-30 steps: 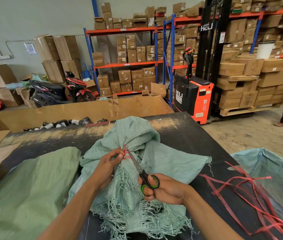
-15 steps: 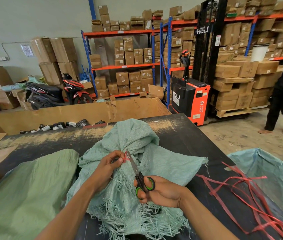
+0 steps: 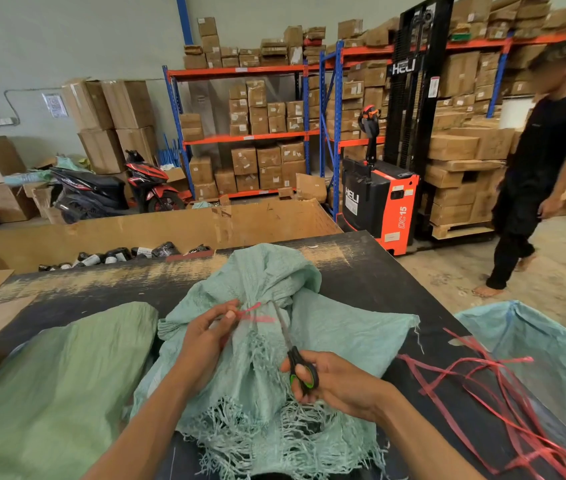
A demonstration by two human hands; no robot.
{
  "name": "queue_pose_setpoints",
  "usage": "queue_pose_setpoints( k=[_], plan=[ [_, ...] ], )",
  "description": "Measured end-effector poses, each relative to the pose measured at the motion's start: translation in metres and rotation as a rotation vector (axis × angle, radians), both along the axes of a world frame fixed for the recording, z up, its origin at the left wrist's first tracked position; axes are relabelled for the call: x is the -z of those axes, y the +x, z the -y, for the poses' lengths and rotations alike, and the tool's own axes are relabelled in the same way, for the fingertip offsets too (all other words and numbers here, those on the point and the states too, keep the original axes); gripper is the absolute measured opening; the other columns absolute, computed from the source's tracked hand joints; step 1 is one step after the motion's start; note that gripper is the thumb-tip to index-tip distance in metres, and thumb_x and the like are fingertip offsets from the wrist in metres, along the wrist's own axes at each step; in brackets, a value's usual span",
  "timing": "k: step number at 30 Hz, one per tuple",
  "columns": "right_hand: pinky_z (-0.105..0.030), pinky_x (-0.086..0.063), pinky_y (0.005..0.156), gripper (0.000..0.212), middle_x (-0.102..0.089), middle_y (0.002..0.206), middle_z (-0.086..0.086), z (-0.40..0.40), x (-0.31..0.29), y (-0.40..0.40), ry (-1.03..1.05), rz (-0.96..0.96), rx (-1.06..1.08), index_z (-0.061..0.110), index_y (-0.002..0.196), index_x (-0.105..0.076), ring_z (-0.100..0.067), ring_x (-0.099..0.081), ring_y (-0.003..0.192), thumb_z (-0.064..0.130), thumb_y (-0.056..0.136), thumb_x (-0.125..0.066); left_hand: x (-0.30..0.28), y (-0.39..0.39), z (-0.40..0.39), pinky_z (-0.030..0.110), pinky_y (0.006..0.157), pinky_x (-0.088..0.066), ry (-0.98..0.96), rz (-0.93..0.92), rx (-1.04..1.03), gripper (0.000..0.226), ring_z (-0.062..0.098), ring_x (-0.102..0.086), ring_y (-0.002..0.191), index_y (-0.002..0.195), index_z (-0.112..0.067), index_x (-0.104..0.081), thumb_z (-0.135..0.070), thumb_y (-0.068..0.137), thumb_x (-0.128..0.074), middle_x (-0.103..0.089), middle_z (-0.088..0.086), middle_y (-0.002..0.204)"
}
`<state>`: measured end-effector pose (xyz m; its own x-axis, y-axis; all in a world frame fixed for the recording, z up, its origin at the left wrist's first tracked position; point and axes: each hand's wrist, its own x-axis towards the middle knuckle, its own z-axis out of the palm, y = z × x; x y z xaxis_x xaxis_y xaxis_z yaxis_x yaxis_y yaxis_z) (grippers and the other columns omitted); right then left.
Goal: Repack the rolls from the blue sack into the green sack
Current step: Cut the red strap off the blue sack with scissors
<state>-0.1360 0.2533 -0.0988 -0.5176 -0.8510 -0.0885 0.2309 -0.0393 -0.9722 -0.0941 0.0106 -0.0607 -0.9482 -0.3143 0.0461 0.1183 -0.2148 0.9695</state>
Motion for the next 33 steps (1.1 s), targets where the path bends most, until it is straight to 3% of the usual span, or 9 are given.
queue_pose_setpoints(
  k=[4,8,13,16,18,22,25,28,33],
  plan=[
    [-0.023,-0.039,0.061,0.045,-0.059,0.092,-0.004,-0.024,0.002,0.007,0.06,-0.013,-0.011,0.011,0.126,-0.047,-0.014,-0.05,0.073,0.04,0.095,-0.062,-0.014,0.008,-0.003,0.038,0.085,-0.053,-0.192,-0.066,-0.169,0.013,0.025,-0.067,0.088,0.099,-0.014,-0.073,-0.015,0.093,-0.062,-0.074,0.011,0.097],
    [-0.024,-0.038,0.06,0.056,-0.063,0.091,-0.006,-0.038,-0.007,0.016,0.145,-0.166,0.117,0.013,0.125,-0.054,-0.014,-0.05,0.066,0.051,0.086,-0.069,-0.04,0.012,-0.012,0.021,0.064,-0.055,-0.264,-0.176,-0.312,0.013,0.017,-0.067,0.074,0.097,-0.021,-0.073,-0.014,0.092,-0.063,-0.073,0.004,0.083],
    [-0.022,-0.043,0.065,0.032,-0.075,0.094,-0.012,-0.062,-0.023,0.037,0.232,-0.252,0.291,0.009,0.121,-0.053,-0.011,-0.059,0.071,0.02,0.094,-0.066,-0.08,0.038,-0.033,0.025,0.066,-0.056,-0.092,-0.22,-0.168,0.015,0.014,-0.061,0.066,0.103,-0.01,-0.073,-0.01,0.092,-0.062,-0.067,0.007,0.075],
    [-0.026,-0.04,0.071,0.037,-0.076,0.09,-0.013,-0.08,-0.025,0.049,0.317,-0.312,0.403,0.012,0.112,-0.058,-0.014,-0.056,0.076,0.028,0.084,-0.078,-0.077,0.057,-0.067,0.023,0.061,-0.055,-0.08,-0.1,0.051,0.016,0.013,-0.062,0.064,0.102,-0.005,-0.073,-0.004,0.09,-0.063,-0.071,0.01,0.08],
    [-0.02,-0.037,0.065,0.034,-0.068,0.072,-0.009,-0.095,-0.022,0.06,0.381,-0.366,0.493,0.018,0.1,-0.068,-0.013,-0.048,0.067,0.032,0.075,-0.085,-0.059,0.067,-0.09,0.023,0.059,-0.055,-0.061,-0.005,0.136,0.014,0.014,-0.064,0.064,0.098,-0.005,-0.075,-0.002,0.088,-0.065,-0.074,0.01,0.081],
    [-0.012,-0.032,0.051,0.026,-0.058,0.048,0.008,-0.131,-0.013,0.087,0.566,-0.465,0.73,0.011,0.089,-0.071,0.002,-0.039,0.046,0.02,0.072,-0.088,-0.005,0.084,-0.133,0.027,0.062,-0.059,-0.065,0.175,0.286,0.012,0.016,-0.066,0.066,0.096,-0.003,-0.075,-0.001,0.086,-0.069,-0.075,0.013,0.082],
    [-0.014,-0.03,0.046,0.035,-0.062,0.051,0.003,-0.161,0.003,0.112,0.733,-0.475,0.861,0.013,0.088,-0.065,-0.003,-0.042,0.044,0.024,0.067,-0.09,0.03,0.098,-0.163,0.026,0.06,-0.059,-0.033,0.273,0.379,0.012,0.014,-0.065,0.059,0.097,0.002,-0.071,0.004,0.086,-0.067,-0.074,0.011,0.074],
    [-0.023,-0.038,0.051,0.035,-0.063,0.052,0.003,-0.195,0.018,0.139,0.891,-0.473,0.91,0.013,0.074,-0.059,-0.004,-0.05,0.045,0.017,0.061,-0.092,0.06,0.111,-0.191,0.027,0.055,-0.056,-0.024,0.356,0.48,0.01,0.016,-0.066,0.058,0.097,0.005,-0.066,0.007,0.087,-0.065,-0.071,0.011,0.067],
    [-0.024,-0.051,0.06,0.023,-0.068,0.055,0.009,-0.233,0.034,0.178,1.252,-0.505,0.954,0.02,0.058,-0.064,-0.006,-0.065,0.056,0.022,0.057,-0.087,0.095,0.12,-0.233,0.028,0.052,-0.052,-0.01,0.527,0.502,0.014,0.017,-0.055,0.049,0.076,0.003,-0.068,0.013,0.085,-0.062,-0.063,0.015,0.061]
  ],
)
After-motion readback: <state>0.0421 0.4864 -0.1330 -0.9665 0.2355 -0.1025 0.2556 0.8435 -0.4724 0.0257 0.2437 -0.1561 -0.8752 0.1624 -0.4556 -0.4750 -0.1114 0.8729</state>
